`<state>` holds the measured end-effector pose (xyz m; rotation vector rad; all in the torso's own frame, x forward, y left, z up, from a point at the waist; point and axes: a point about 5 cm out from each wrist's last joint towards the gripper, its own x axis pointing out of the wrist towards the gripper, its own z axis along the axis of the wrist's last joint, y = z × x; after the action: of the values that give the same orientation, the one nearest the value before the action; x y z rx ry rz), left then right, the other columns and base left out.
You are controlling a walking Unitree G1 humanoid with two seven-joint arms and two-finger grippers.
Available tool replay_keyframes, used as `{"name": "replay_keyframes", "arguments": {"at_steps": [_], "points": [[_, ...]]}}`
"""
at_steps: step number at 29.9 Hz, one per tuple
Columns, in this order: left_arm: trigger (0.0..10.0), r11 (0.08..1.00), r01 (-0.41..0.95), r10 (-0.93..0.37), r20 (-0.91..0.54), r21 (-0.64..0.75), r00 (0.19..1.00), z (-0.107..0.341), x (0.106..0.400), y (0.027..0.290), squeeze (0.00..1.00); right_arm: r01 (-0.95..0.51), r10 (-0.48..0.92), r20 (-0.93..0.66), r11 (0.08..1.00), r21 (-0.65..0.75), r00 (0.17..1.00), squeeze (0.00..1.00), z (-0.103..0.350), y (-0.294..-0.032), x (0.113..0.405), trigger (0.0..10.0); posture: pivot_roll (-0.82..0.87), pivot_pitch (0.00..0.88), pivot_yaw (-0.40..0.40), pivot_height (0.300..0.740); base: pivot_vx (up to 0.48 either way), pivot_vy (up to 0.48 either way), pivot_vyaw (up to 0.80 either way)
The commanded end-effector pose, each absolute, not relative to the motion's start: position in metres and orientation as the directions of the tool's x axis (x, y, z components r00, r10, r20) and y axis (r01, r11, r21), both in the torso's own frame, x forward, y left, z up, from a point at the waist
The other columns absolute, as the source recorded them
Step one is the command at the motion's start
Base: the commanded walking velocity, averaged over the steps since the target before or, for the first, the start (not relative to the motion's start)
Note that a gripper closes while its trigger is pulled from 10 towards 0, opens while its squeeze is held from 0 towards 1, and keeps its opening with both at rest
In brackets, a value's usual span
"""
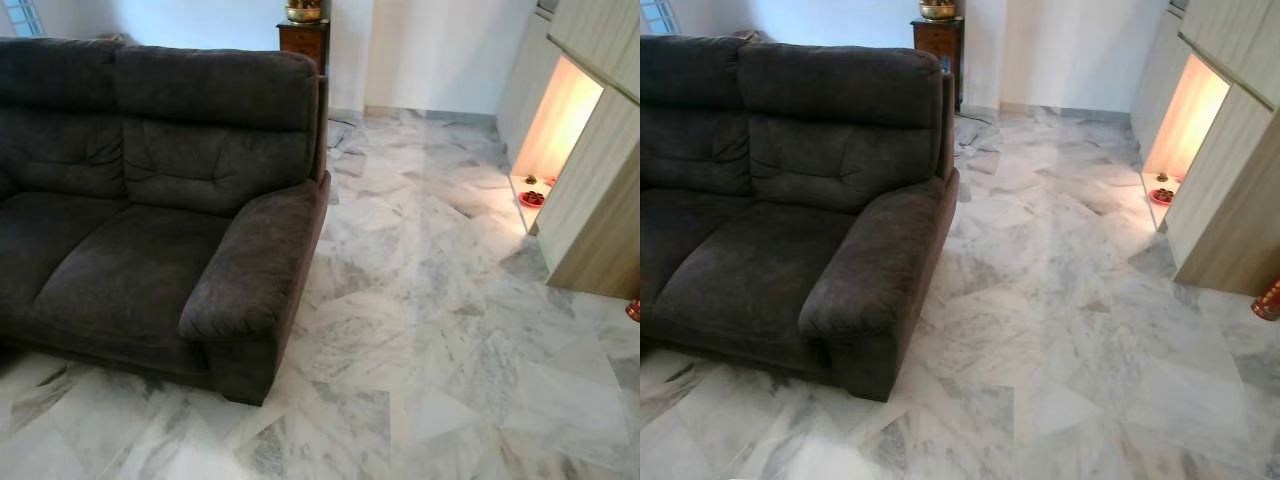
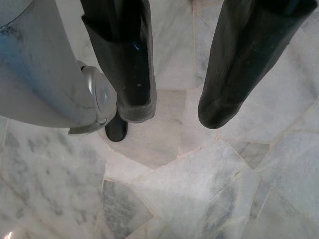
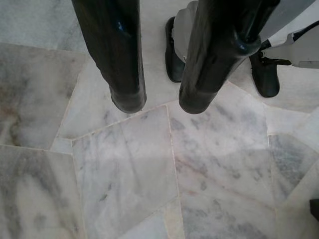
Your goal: Move the pillow to the sofa from floor
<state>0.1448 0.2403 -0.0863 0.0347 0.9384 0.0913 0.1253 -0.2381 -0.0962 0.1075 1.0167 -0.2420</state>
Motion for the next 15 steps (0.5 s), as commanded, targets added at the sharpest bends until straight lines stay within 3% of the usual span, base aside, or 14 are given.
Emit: {"name": "replay_keyframes", "arguments": {"at_steps": [1, 15], "points": [[10.0, 0.979, -0.179, 0.179, -0.839, 0.099, 0.514, -0.0905, 0.1499, 0.2302, 0.0, 0.029, 0.02, -0.761, 0.998, 0.051, 0.648, 0.0, -0.0742, -0.1702, 0.2039, 10.0, 0.04, 0.078, 0.007, 0.74, 0.0, 0.435, 0.0], [10.0, 0.979, -0.18, 0.18, -0.838, 0.1, 0.514, -0.0898, 0.1508, 0.2318, 0.0, 0.028, 0.013, -0.761, 0.999, 0.041, 0.649, 0.0, -0.074, -0.1699, 0.2045, 10.0, 0.05, 0.071, 0.012, 0.74, 0.0, 0.436, 0.0]]}}
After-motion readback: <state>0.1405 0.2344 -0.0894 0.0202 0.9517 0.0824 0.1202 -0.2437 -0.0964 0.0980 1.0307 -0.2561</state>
